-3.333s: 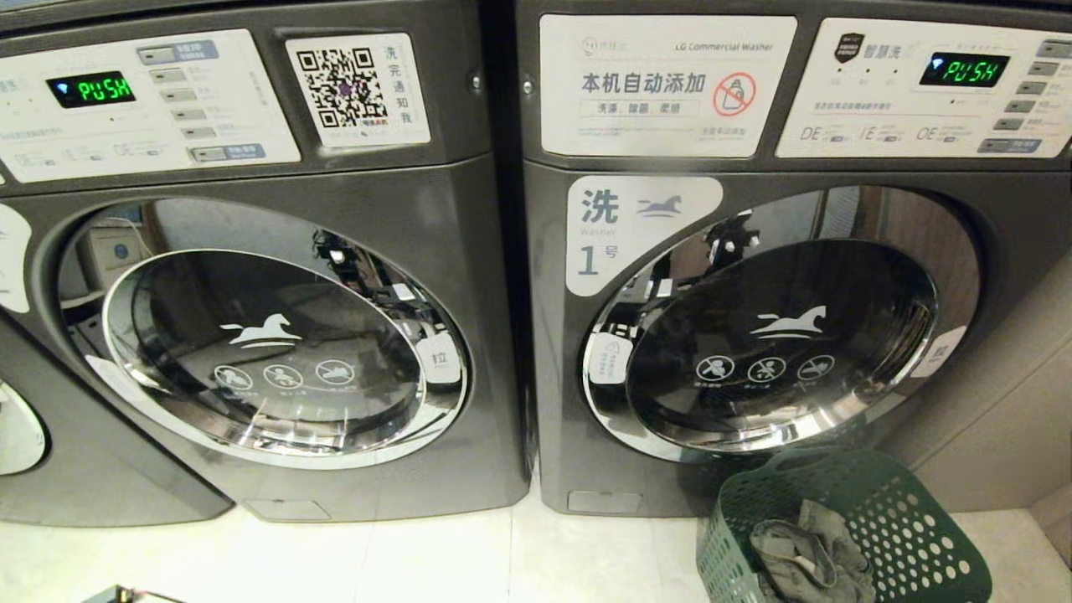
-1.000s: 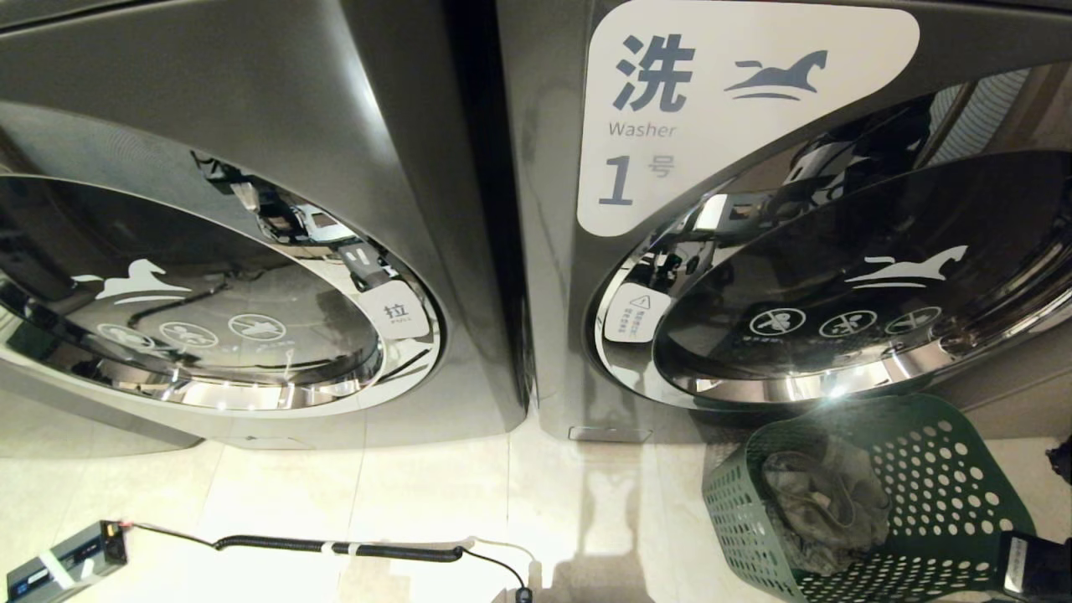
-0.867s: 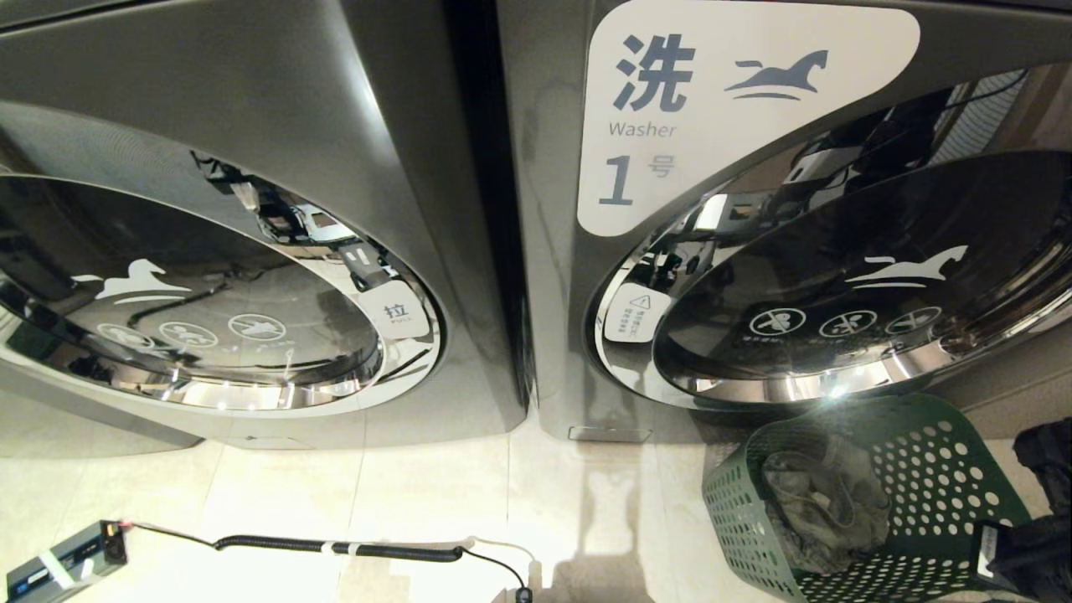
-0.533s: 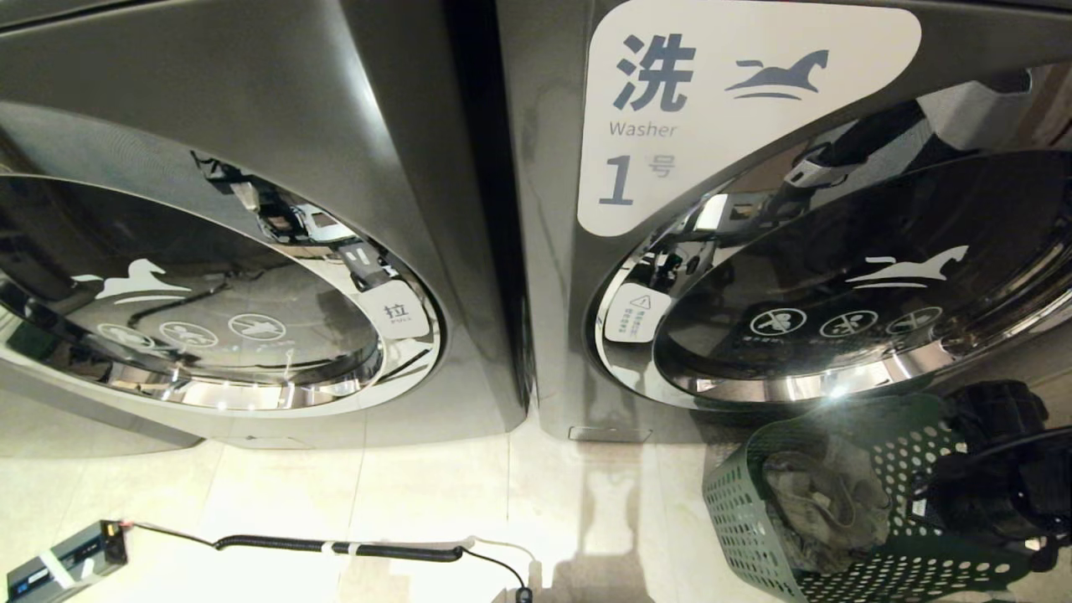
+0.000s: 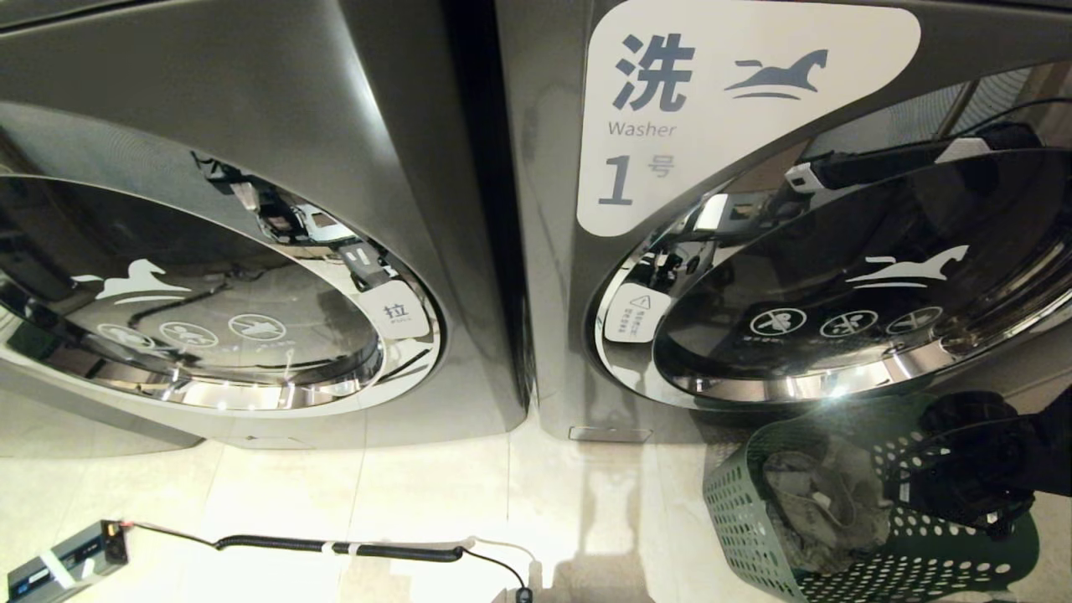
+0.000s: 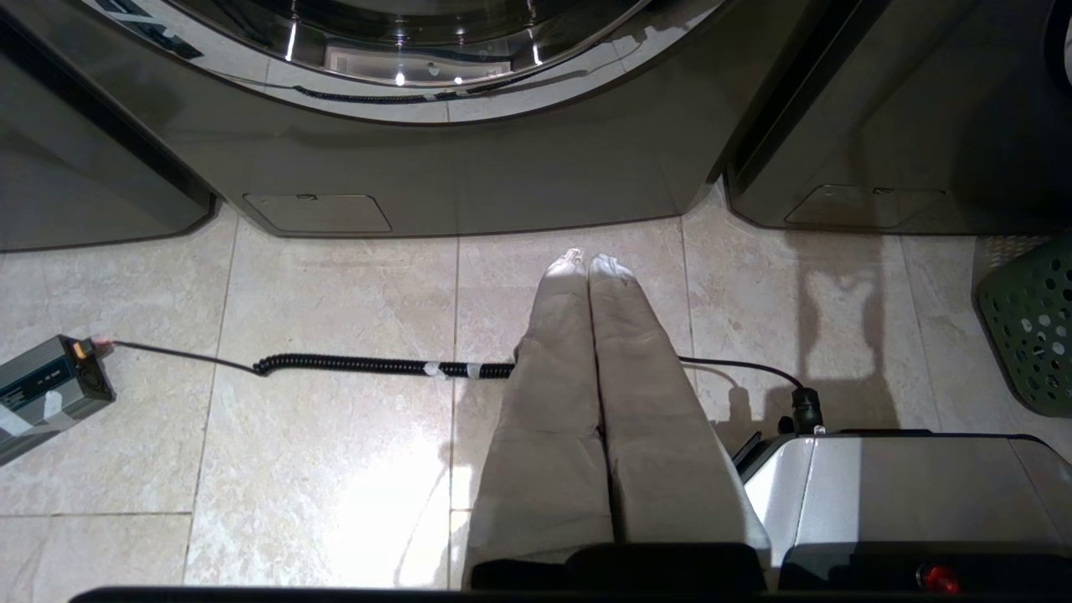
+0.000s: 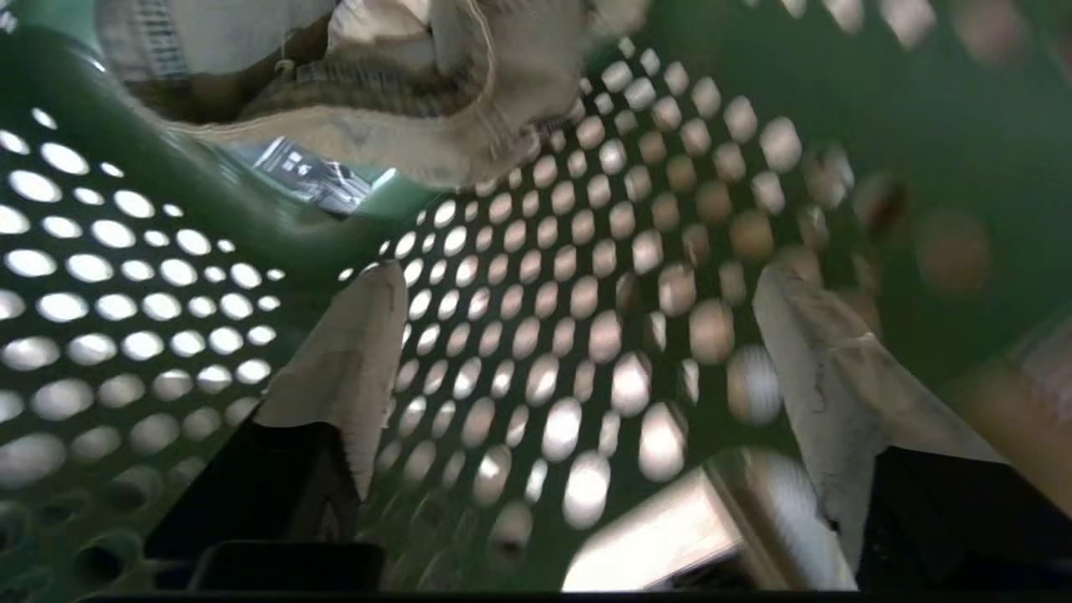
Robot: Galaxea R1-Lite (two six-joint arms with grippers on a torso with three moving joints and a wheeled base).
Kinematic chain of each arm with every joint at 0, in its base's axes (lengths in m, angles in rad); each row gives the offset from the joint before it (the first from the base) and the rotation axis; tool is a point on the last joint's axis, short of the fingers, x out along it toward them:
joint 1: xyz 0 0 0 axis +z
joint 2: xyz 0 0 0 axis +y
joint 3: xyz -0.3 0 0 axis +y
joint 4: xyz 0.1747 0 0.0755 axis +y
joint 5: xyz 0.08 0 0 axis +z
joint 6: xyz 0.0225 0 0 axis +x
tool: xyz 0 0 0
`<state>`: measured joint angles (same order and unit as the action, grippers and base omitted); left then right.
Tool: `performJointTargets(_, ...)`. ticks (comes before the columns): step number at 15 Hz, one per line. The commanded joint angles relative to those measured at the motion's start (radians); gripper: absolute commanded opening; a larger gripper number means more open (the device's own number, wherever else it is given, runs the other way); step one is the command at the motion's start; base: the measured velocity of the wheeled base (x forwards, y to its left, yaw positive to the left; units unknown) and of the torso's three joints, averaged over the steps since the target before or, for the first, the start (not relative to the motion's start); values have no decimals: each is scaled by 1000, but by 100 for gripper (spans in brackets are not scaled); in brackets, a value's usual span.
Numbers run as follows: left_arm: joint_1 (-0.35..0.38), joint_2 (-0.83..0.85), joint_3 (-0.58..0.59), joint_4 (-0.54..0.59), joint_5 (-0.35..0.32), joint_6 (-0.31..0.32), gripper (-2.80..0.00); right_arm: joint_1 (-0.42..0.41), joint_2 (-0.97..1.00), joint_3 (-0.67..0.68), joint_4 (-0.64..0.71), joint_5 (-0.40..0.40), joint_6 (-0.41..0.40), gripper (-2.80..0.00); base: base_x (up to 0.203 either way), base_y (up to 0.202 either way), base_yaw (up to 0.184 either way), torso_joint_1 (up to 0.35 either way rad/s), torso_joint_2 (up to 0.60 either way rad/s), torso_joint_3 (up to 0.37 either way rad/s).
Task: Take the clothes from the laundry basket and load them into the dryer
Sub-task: Take the clothes out of the basket
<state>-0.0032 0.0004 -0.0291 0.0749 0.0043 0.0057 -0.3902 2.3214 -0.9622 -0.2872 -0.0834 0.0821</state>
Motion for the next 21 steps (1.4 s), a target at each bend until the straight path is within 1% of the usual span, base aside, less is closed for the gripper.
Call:
performJointTargets(1, 0, -3, 0, 0, 0, 0, -280, -30, 108, -64, -3, 31, -66, 0, 0, 0, 0, 0, 0, 0)
performJointTargets(2, 0, -3, 0, 0, 0, 0, -280, -50, 132, -95, -4, 94, -113, 0, 0, 0, 0, 0, 0, 0)
performJointTargets(3, 0, -3, 0, 0, 0, 0, -280, -66, 168, -132, -4, 136, -160, 0, 0, 0, 0, 0, 0, 0)
performJointTargets(6, 0, -3, 0, 0, 0, 0, -280, -106, 289, -285, -5, 181, -306, 0, 0, 0, 0, 0, 0, 0)
performJointTargets(9, 0, -3, 0, 0, 0, 0, -280, -134, 373, -415, -6, 281, -435, 0, 0, 0, 0, 0, 0, 0)
performJointTargets(11, 0, -3, 0, 0, 0, 0, -280, -136, 417, -478, -23, 354, -470, 0, 0, 0, 0, 0, 0, 0)
performJointTargets(12, 0, -3, 0, 0, 0, 0, -280, -135, 442, -506, -38, 377, -489, 0, 0, 0, 0, 0, 0, 0)
performJointTargets(14, 0, -3, 0, 0, 0, 0, -280, -134, 493, -562, -69, 386, -508, 0, 0, 0, 0, 0, 0, 0)
performJointTargets(17, 0, -3, 0, 0, 0, 0, -280, -127, 580, -636, -148, 393, -511, 0, 0, 0, 0, 0, 0, 0)
performJointTargets(19, 0, -3, 0, 0, 0, 0, -280, -104, 614, -646, -204, 417, -509, 0, 0, 0, 0, 0, 0, 0)
performJointTargets(21, 0, -3, 0, 0, 0, 0, -280, -73, 630, -653, -255, 418, -499, 0, 0, 0, 0, 0, 0, 0)
